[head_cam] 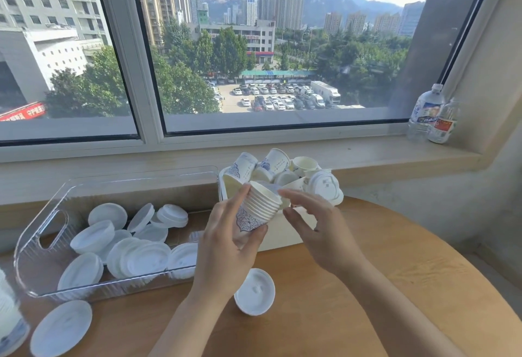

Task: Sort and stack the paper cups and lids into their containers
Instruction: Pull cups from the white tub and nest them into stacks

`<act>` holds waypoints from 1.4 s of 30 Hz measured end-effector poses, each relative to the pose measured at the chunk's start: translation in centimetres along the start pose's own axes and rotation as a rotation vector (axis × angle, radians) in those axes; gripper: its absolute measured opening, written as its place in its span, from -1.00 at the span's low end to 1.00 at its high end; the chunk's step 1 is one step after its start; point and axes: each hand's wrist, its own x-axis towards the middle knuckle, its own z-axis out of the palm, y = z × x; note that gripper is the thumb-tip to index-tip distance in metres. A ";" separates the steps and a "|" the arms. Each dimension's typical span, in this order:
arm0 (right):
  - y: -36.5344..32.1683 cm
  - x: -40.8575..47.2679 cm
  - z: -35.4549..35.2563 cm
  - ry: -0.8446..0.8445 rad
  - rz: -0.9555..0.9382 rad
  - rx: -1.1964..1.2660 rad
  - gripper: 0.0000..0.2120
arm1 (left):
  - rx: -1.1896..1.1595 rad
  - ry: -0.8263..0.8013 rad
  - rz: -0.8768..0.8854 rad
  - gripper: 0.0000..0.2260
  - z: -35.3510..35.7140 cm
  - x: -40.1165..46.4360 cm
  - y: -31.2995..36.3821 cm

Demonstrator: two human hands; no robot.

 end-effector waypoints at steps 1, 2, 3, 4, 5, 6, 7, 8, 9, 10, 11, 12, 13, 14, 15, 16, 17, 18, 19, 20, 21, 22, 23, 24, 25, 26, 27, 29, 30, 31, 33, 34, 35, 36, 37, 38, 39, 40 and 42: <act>0.7 0.4 -0.5 0.062 0.019 -0.045 -0.69 | 0.001 0.004 -0.004 -0.35 0.0 0.0 0.0; 1.6 0.8 -1.1 0.124 0.041 -0.091 -0.68 | 0.001 0.007 -0.007 -0.36 0.0 0.1 0.0; 2.4 1.3 -1.6 0.169 0.061 -0.148 -0.67 | 0.000 0.008 -0.009 -0.36 0.1 0.1 0.0; 3.2 1.8 -2.1 0.186 0.075 -0.216 -0.65 | -0.002 0.008 -0.012 -0.36 0.1 0.2 0.0; 4.0 2.3 -2.4 0.177 0.088 -0.283 -0.63 | -0.006 0.008 -0.015 -0.36 0.2 0.3 0.0; 4.5 2.8 -2.6 0.150 0.102 -0.337 -0.60 | -0.011 0.006 -0.018 -0.35 0.3 0.3 0.0; 4.9 3.3 -2.6 0.114 0.118 -0.379 -0.59 | -0.016 0.002 -0.020 -0.35 0.4 0.4 0.0; 5.1 3.7 -2.6 0.073 0.131 -0.418 -0.57 | -0.019 -0.001 -0.021 -0.35 0.6 0.4 0.0; 5.3 4.2 -2.4 0.030 0.143 -0.457 -0.56 | -0.021 -0.002 -0.023 -0.35 0.7 0.4 0.0; 5.3 4.6 -2.3 -0.010 0.153 -0.491 -0.55 | -0.027 0.000 -0.028 -0.35 0.8 0.4 0.1; 5.3 5.0 -2.1 -0.041 0.164 -0.509 -0.54 | -0.036 0.003 -0.036 -0.35 0.9 0.3 0.1; 5.3 5.4 -1.9 -0.061 0.176 -0.508 -0.55 | -0.043 0.006 -0.042 -0.35 1.0 0.3 0.2; 5.3 5.7 -1.7 -0.070 0.183 -0.495 -0.59 | -0.045 0.006 -0.044 -0.36 1.1 0.3 0.2; 5.3 6.0 -1.6 -0.068 0.187 -0.477 -0.64 | -0.046 0.003 -0.045 -0.36 1.1 0.3 0.2; 5.3 6.2 -1.5 -0.057 0.187 -0.462 -0.70 | -0.044 0.000 -0.045 -0.36 1.1 0.2 0.2; 5.3 6.4 -1.5 -0.041 0.185 -0.454 -0.77 | -0.040 -0.003 -0.044 -0.36 1.1 0.2 0.1; 5.2 6.6 -1.5 -0.024 0.179 -0.453 -0.83 | -0.036 -0.004 -0.041 -0.36 1.0 0.2 0.1; 5.2 6.8 -1.5 -0.012 0.171 -0.457 -0.88 | -0.034 -0.005 -0.040 -0.36 1.0 0.2 0.0; 5.1 7.0 -1.6 -0.005 0.165 -0.461 -0.92 | -0.032 -0.004 -0.038 -0.36 0.9 0.2 -0.1; 5.0 7.2 -1.7 -0.006 0.160 -0.456 -0.95 | -0.031 -0.002 -0.037 -0.36 0.8 0.2 -0.2; 4.8 7.3 -1.8 -0.014 0.158 -0.438 -0.96 | -0.032 0.001 -0.036 -0.36 0.8 0.2 -0.2; 4.6 7.5 -2.0 -0.025 0.152 -0.410 -0.96 | -0.033 0.003 -0.036 -0.36 0.8 0.2 -0.3; 4.4 7.5 -2.1 -0.032 0.142 -0.380 -0.95 | -0.032 0.004 -0.034 -0.35 0.8 0.2 -0.3; 4.2 7.6 -2.2 -0.029 0.128 -0.353 -0.94 | -0.032 0.004 -0.034 -0.35 0.8 0.2 -0.3; 4.0 7.7 -2.3 -0.014 0.113 -0.324 -0.94 | -0.033 0.005 -0.034 -0.35 0.8 0.2 -0.4; 3.8 7.7 -2.5 0.010 0.100 -0.288 -0.94 | -0.033 0.005 -0.036 -0.35 0.9 0.3 -0.4; 3.6 7.7 -2.6 0.038 0.088 -0.246 -0.94 | -0.030 0.005 -0.040 -0.36 0.9 0.3 -0.5; 3.3 7.7 -2.7 0.085 0.063 -0.176 -0.95 | -0.027 0.007 -0.048 -0.35 1.0 0.3 -0.5; 3.2 7.7 -2.7 0.103 0.050 -0.151 -0.95 | -0.029 0.009 -0.053 -0.35 1.1 0.2 -0.6; 3.0 7.6 -2.8 0.122 0.036 -0.123 -0.95 | -0.033 0.011 -0.058 -0.35 1.1 0.2 -0.6; 2.6 7.6 -2.9 0.164 0.010 -0.041 -0.93 | -0.043 0.018 -0.066 -0.35 1.2 0.1 -0.6; 2.2 7.6 -3.0 0.189 0.001 0.008 -0.92 | -0.048 0.020 -0.070 -0.35 1.2 0.1 -0.6; 1.8 7.5 -3.0 0.209 0.003 0.068 -0.90 | -0.051 0.023 -0.073 -0.35 1.1 0.0 -0.6; 1.4 7.4 -3.0 0.220 0.020 0.150 -0.88 | -0.053 0.025 -0.074 -0.35 1.1 0.0 -0.6; 0.9 7.3 -2.9 0.217 0.044 0.255 -0.87 | -0.055 0.027 -0.077 -0.35 1.0 0.0 -0.6; 0.5 7.0 -2.7 0.201 0.066 0.365 -0.87 | -0.056 0.028 -0.081 -0.35 1.0 0.0 -0.6; 0.1 6.6 -2.5 0.172 0.081 0.465 -0.88 | -0.054 0.030 -0.083 -0.35 1.0 0.0 -0.7; -0.2 6.2 -2.2 0.140 0.090 0.542 -0.90 | -0.050 0.034 -0.085 -0.34 1.0 0.0 -0.8; -0.5 5.4 -1.6 0.082 0.099 0.635 -0.94 | -0.042 0.039 -0.091 -0.33 0.9 0.0 -0.9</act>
